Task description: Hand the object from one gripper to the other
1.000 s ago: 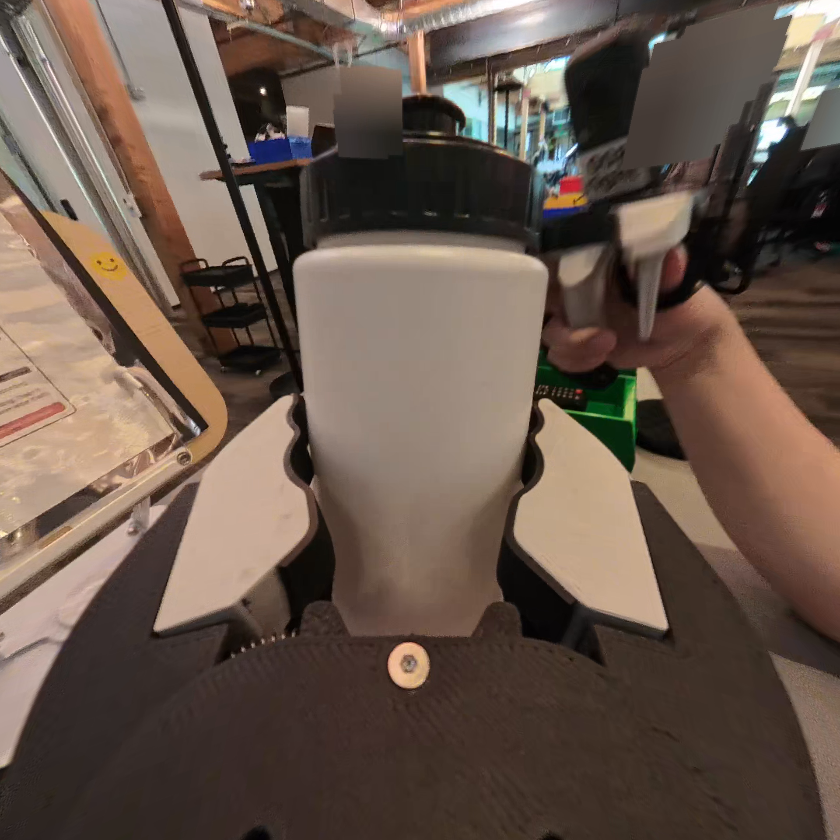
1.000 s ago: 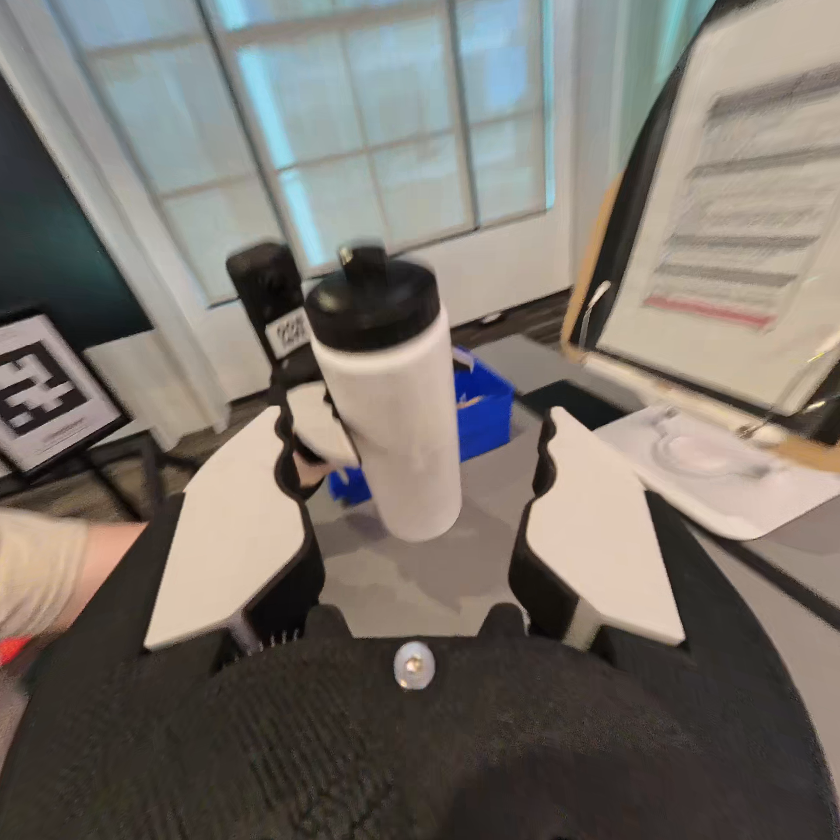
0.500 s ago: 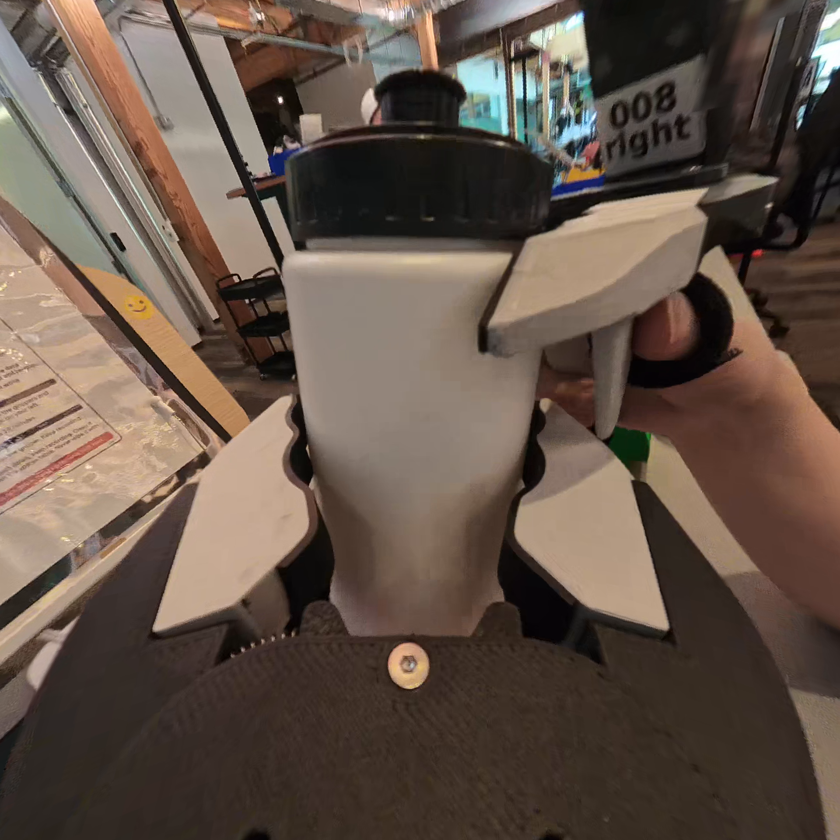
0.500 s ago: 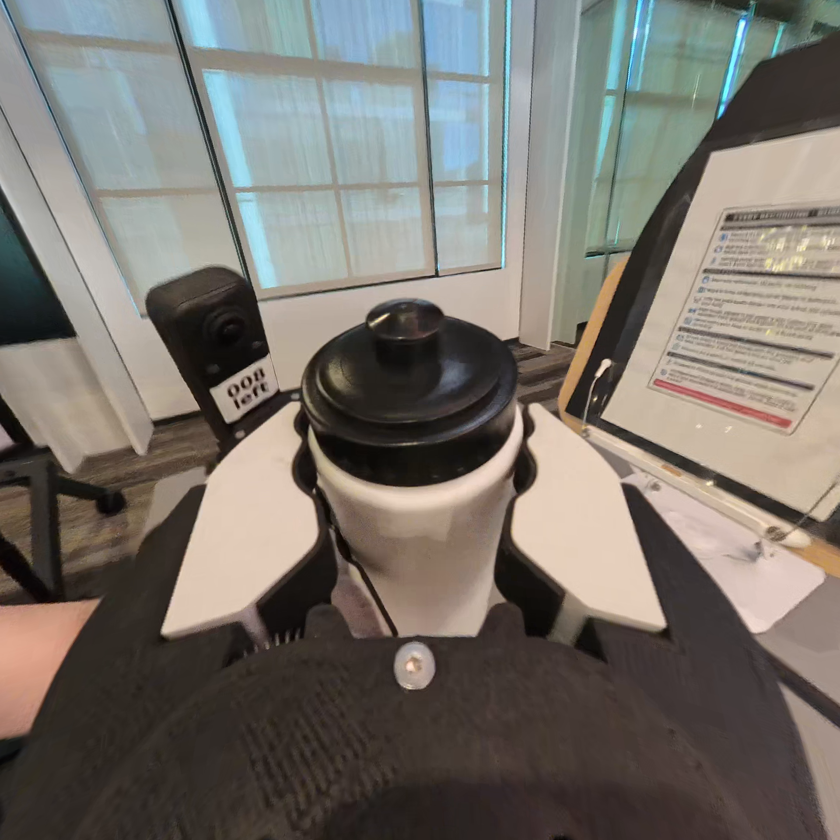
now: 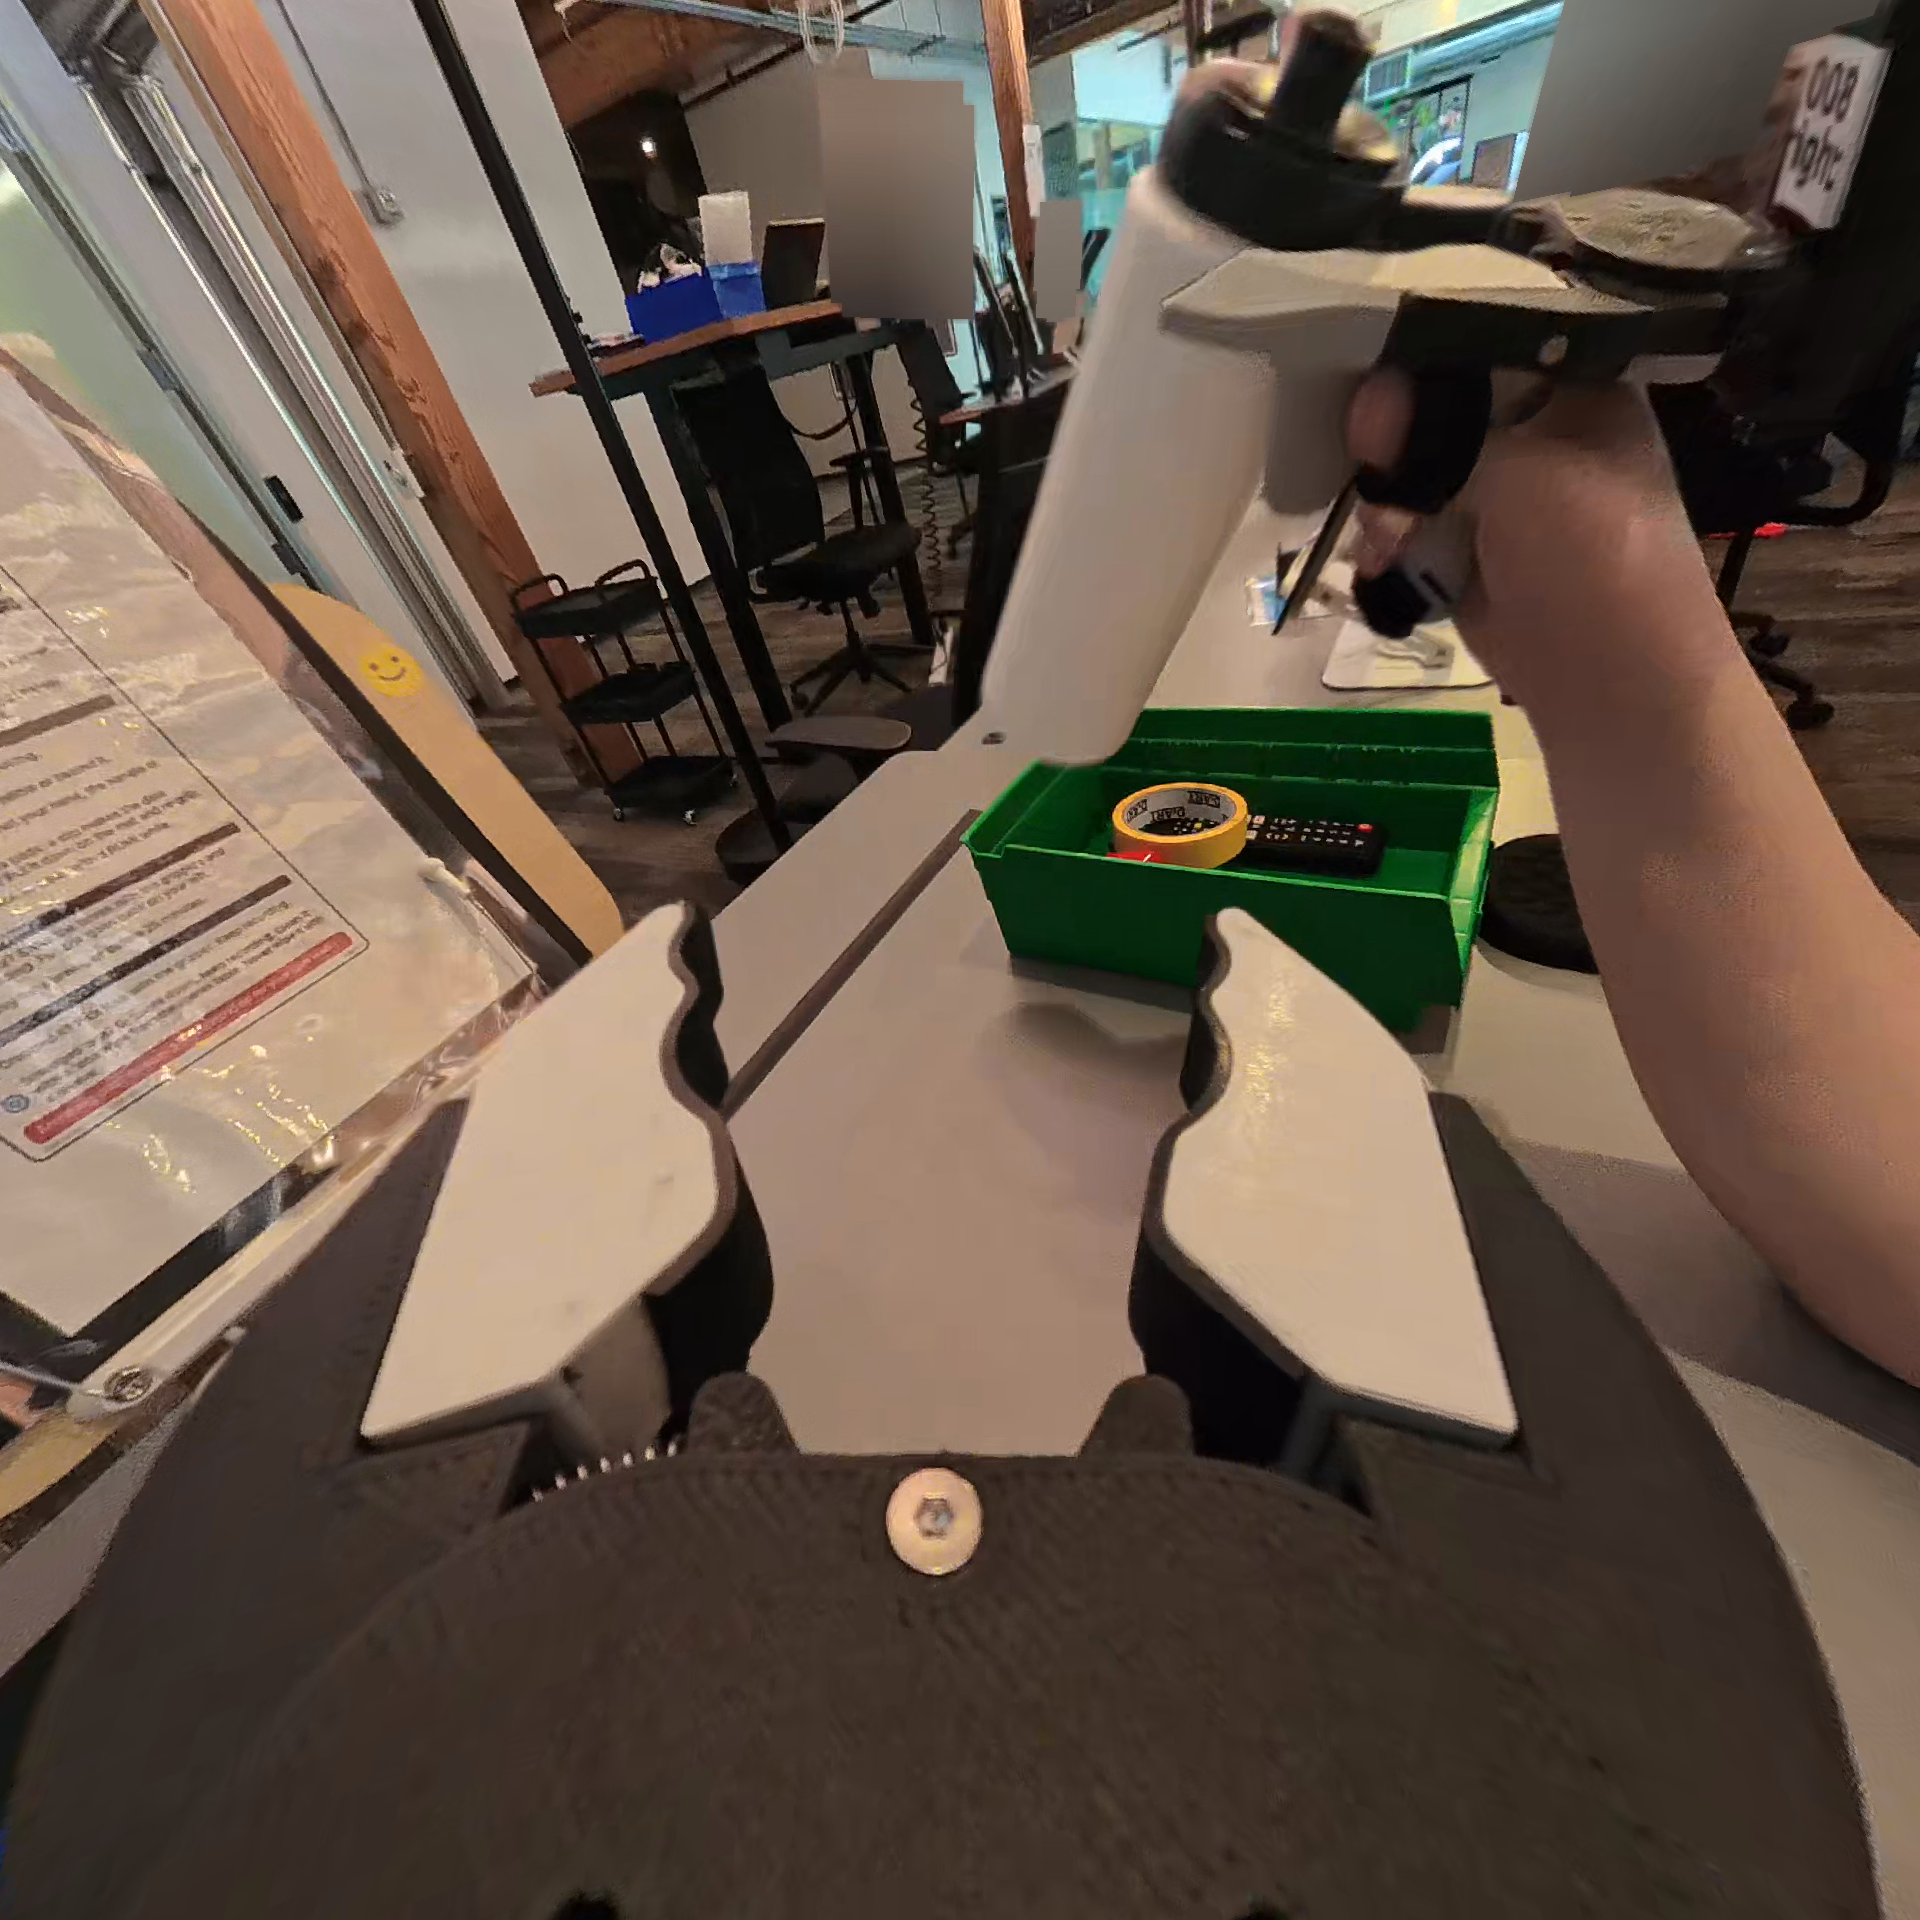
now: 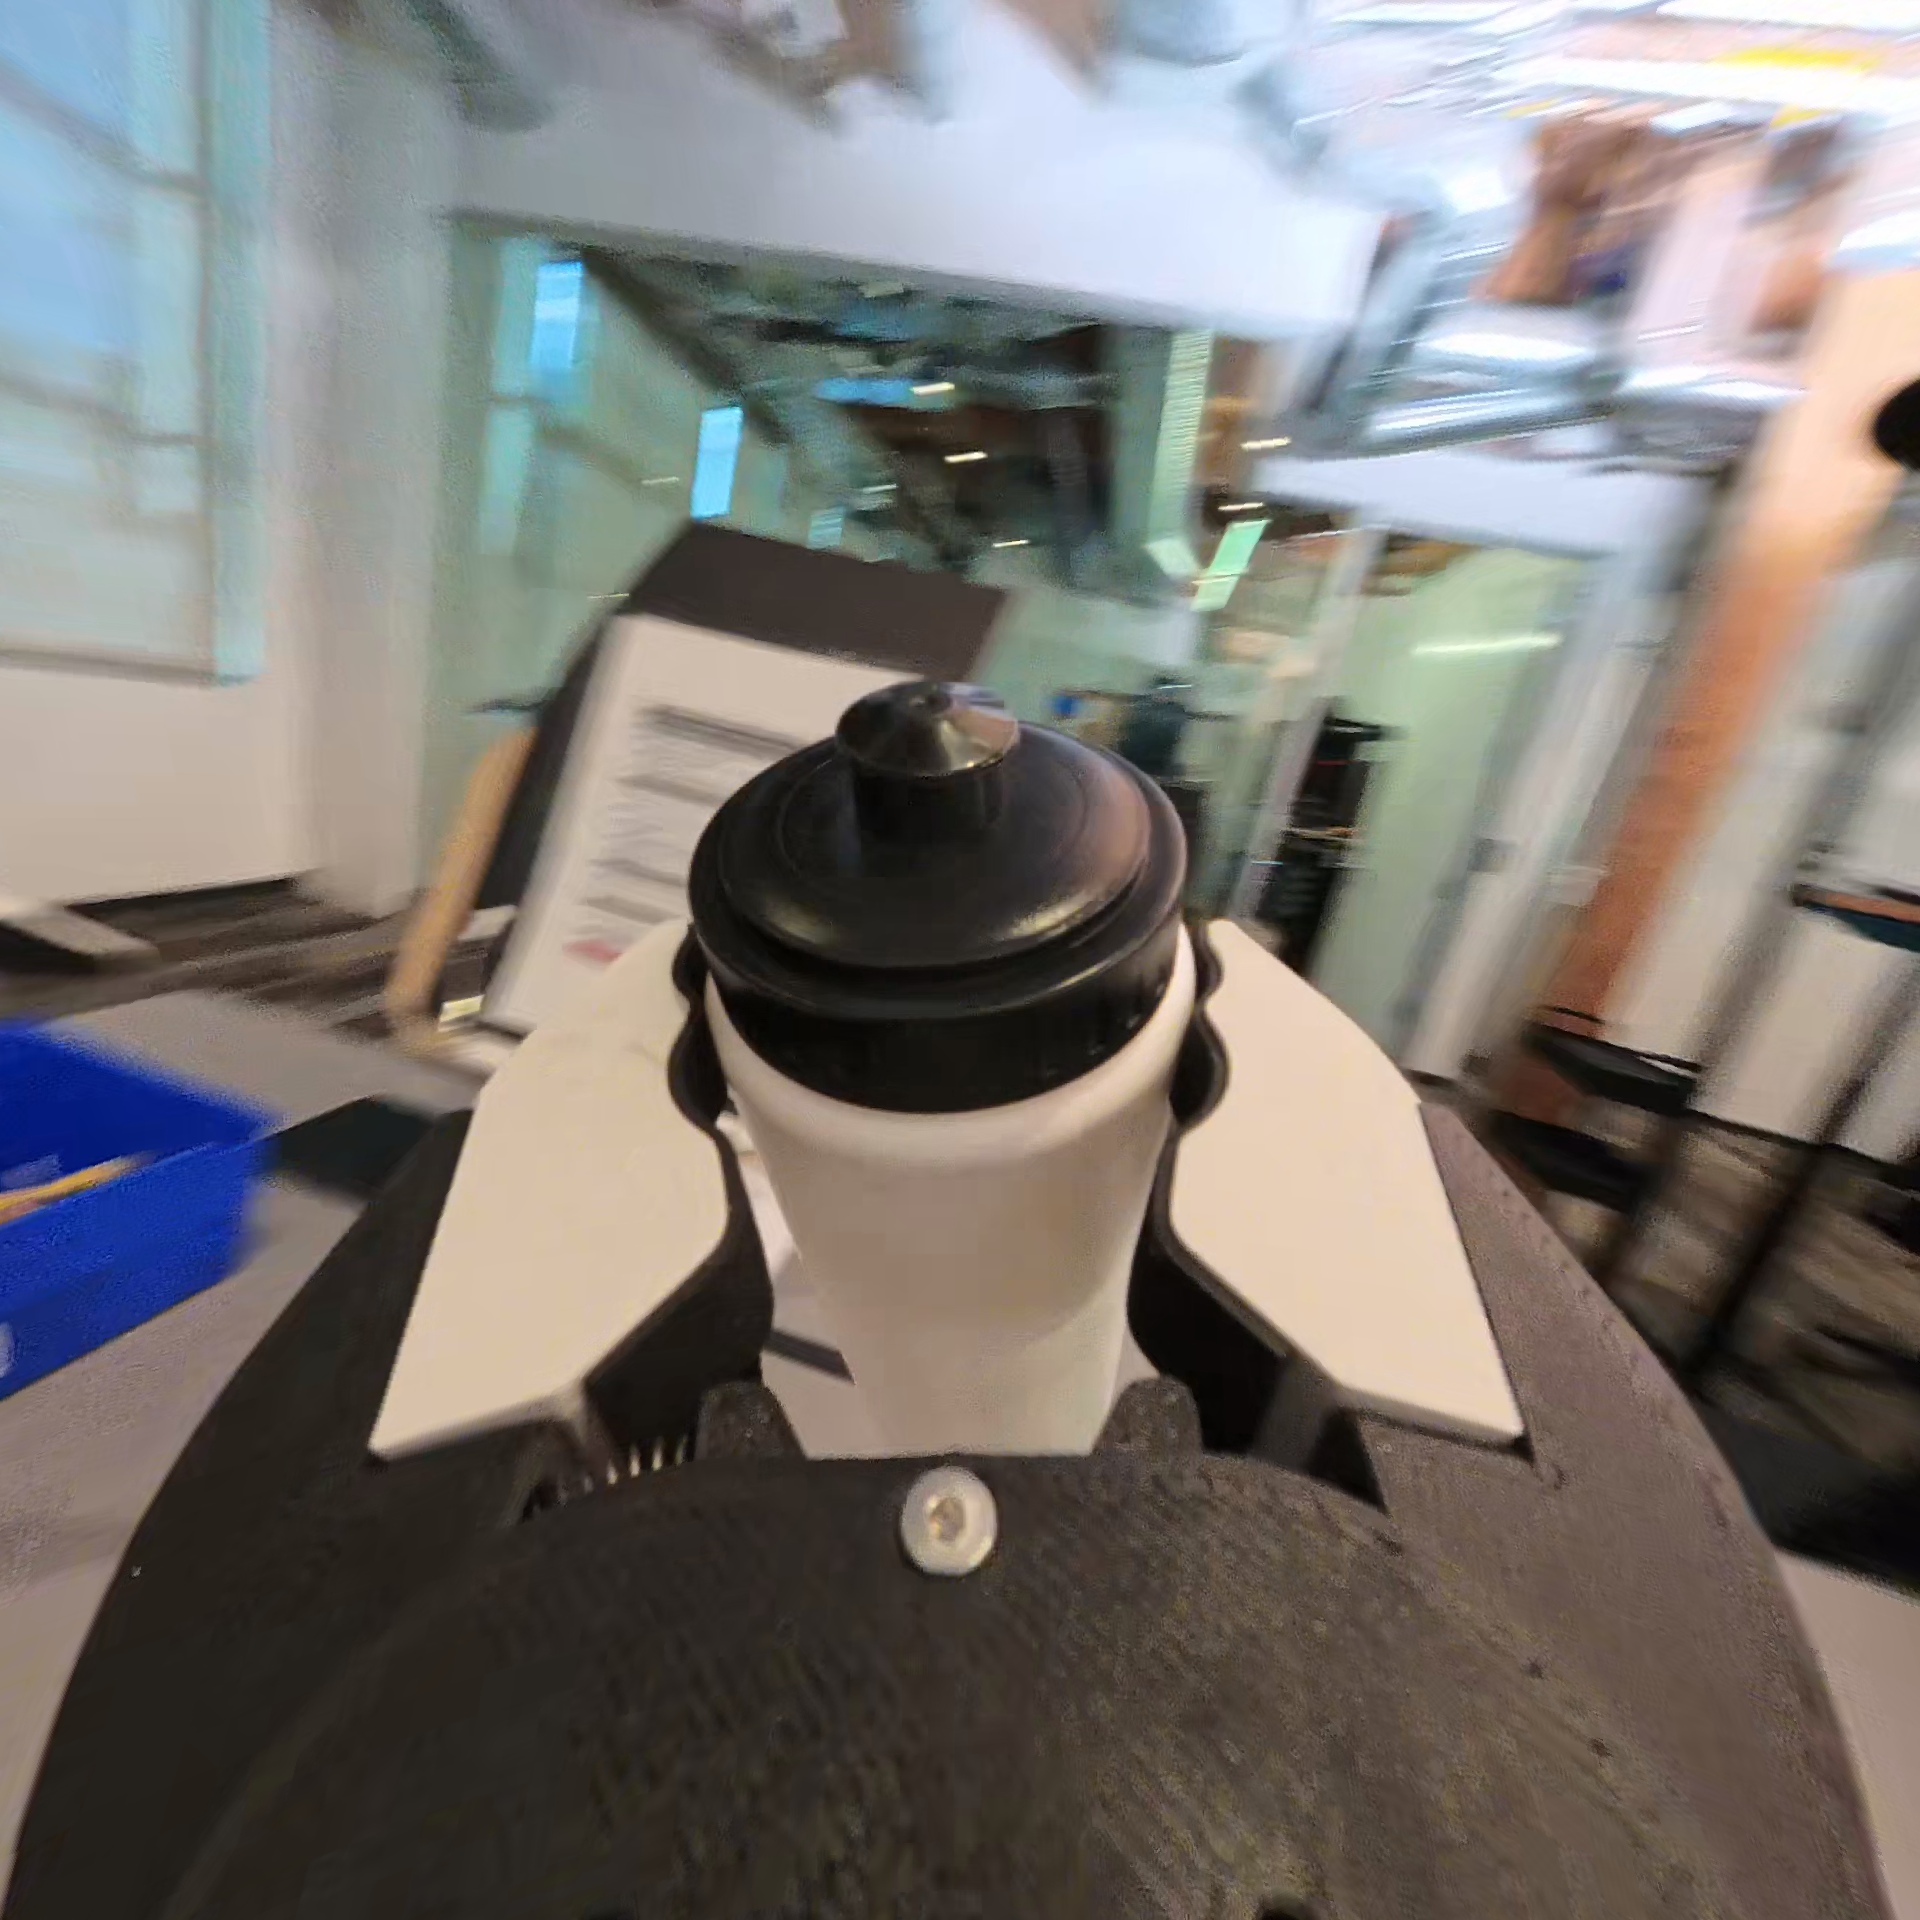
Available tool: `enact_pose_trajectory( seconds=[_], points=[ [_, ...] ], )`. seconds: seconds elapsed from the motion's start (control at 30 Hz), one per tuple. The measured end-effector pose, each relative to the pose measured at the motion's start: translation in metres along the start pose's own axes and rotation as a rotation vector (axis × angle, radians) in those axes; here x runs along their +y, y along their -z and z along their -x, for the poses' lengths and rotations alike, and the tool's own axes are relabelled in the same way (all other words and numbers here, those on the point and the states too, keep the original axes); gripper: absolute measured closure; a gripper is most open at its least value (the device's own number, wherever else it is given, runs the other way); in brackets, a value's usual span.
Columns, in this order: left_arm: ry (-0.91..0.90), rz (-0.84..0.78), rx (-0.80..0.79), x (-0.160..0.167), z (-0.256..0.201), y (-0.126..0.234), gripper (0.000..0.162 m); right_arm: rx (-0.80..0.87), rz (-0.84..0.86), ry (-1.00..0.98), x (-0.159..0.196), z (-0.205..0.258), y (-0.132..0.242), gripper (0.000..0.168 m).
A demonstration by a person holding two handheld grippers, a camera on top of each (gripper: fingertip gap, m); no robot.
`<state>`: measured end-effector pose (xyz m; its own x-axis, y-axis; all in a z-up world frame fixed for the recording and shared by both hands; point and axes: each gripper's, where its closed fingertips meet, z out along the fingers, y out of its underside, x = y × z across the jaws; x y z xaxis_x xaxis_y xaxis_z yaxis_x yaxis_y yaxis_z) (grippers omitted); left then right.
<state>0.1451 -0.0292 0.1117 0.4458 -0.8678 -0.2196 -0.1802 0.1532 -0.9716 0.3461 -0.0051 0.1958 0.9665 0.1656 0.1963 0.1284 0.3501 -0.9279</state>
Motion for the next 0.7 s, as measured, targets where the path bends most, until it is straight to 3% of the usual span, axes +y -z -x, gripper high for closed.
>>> enact_pose_trajectory(
  seconds=[0.03,0.17,0.33,0.53,0.7],
  points=[
    [0.004,0.008,-0.002,0.000,0.001,0.003,0.075,0.100,0.010,0.003,0.004,-0.032,0.012,0.081],
    [0.022,0.002,0.025,-0.006,-0.005,0.009,0.077,0.293,0.307,-0.075,0.065,-0.109,0.051,0.081],
    [0.022,0.017,0.071,-0.008,-0.018,0.011,0.078,0.247,0.641,-0.260,0.150,-0.118,0.059,0.081],
    [-0.003,0.016,0.077,-0.013,-0.028,0.010,0.080,0.135,0.837,-0.353,0.226,-0.100,0.042,0.079],
    [0.039,0.058,0.005,-0.009,-0.017,0.011,0.083,0.157,0.762,-0.382,0.232,-0.107,0.032,0.080]
  ],
)
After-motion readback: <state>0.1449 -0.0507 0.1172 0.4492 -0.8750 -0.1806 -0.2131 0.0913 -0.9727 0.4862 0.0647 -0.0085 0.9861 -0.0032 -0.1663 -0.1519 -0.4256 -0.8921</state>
